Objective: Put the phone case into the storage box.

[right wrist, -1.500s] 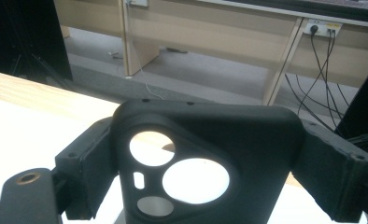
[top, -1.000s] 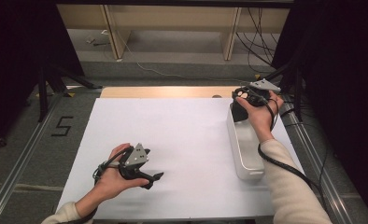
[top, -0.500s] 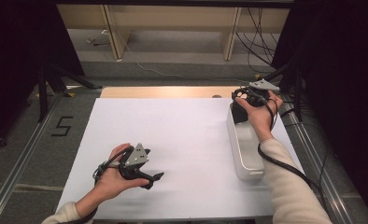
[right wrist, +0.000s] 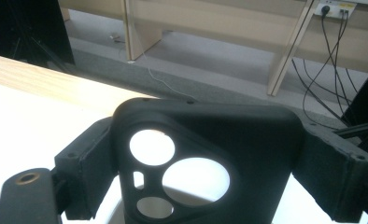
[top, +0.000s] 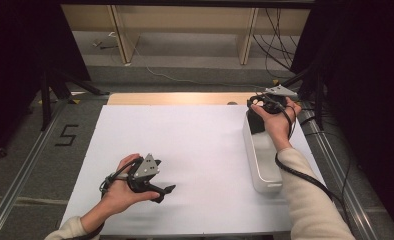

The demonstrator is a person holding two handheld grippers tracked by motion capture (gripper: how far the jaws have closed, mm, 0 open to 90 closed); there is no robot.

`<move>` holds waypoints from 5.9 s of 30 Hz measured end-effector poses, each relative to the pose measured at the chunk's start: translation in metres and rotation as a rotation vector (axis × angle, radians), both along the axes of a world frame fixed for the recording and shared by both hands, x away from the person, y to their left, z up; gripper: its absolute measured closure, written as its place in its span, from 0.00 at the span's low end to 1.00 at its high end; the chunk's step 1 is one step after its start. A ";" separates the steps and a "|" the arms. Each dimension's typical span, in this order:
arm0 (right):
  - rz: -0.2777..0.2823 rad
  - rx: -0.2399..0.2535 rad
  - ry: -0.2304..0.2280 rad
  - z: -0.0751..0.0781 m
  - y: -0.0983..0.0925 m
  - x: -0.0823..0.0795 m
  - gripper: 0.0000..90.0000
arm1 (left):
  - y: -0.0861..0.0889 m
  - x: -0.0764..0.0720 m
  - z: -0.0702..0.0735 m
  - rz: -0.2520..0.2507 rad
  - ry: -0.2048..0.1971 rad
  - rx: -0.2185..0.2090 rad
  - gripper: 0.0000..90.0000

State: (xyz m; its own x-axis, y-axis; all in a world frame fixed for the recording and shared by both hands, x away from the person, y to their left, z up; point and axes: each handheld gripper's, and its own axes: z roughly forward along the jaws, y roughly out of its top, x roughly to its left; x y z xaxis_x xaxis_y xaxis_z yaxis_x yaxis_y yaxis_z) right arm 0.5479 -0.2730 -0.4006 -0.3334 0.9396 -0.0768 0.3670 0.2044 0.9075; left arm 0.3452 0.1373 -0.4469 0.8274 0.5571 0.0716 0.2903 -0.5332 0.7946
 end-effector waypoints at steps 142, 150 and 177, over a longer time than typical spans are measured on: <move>0.348 0.176 -0.033 0.015 0.007 -0.144 0.08 | 0.000 0.000 0.002 0.020 0.001 -0.012 0.09; 0.364 0.173 -0.031 0.012 0.008 -0.153 0.08 | 0.001 0.000 0.003 0.025 0.001 -0.016 0.09; 0.390 0.175 -0.048 0.005 0.000 -0.180 0.08 | 0.002 0.000 0.003 0.027 0.000 -0.018 0.09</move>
